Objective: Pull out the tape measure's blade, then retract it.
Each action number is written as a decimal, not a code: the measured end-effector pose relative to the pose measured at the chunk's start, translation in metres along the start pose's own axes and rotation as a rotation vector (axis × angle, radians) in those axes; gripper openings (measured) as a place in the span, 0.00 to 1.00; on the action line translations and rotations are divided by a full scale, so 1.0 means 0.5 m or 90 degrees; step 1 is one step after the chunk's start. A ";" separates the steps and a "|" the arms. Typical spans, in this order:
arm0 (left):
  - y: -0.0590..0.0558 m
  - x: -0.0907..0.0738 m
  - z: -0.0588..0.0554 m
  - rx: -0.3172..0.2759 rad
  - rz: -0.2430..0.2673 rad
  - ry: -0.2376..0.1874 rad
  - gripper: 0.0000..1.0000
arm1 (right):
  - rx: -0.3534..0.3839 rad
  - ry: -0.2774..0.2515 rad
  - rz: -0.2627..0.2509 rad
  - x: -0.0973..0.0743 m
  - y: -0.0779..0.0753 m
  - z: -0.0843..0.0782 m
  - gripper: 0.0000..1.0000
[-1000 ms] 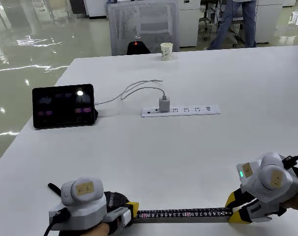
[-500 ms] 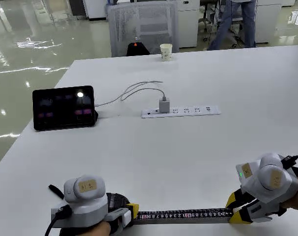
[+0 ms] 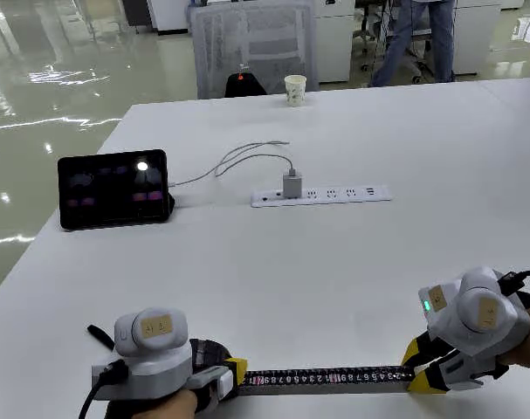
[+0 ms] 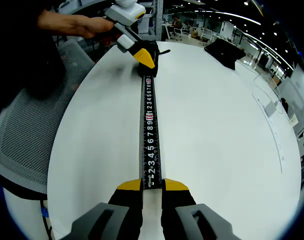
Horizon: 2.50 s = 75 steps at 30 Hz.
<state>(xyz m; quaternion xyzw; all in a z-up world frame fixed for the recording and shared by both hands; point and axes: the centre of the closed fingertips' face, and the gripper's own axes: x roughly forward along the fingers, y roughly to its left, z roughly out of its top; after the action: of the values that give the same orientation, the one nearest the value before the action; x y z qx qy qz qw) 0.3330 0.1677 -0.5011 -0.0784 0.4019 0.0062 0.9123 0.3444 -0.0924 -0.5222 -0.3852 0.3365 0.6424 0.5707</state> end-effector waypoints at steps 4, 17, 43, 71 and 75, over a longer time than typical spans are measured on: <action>0.001 0.000 0.000 0.000 -0.001 0.000 0.60 | 0.001 0.002 0.001 0.000 0.000 0.000 0.09; 0.001 -0.002 0.000 -0.006 -0.009 0.001 0.60 | 0.000 0.007 0.005 0.000 0.001 0.001 0.09; 0.000 -0.002 -0.001 0.001 -0.012 0.006 0.60 | 0.001 0.009 0.010 0.000 0.006 0.001 0.09; 0.001 -0.002 -0.001 -0.005 -0.015 0.004 0.60 | -0.007 -0.002 0.006 0.015 -0.001 0.029 0.09; 0.001 -0.002 0.000 -0.006 -0.015 0.003 0.60 | -0.008 -0.005 0.007 0.019 -0.001 0.037 0.09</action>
<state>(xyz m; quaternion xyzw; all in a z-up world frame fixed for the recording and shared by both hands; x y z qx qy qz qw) 0.3323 0.1684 -0.5006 -0.0874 0.4033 -0.0031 0.9109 0.3425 -0.0715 -0.5219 -0.3846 0.3321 0.6491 0.5661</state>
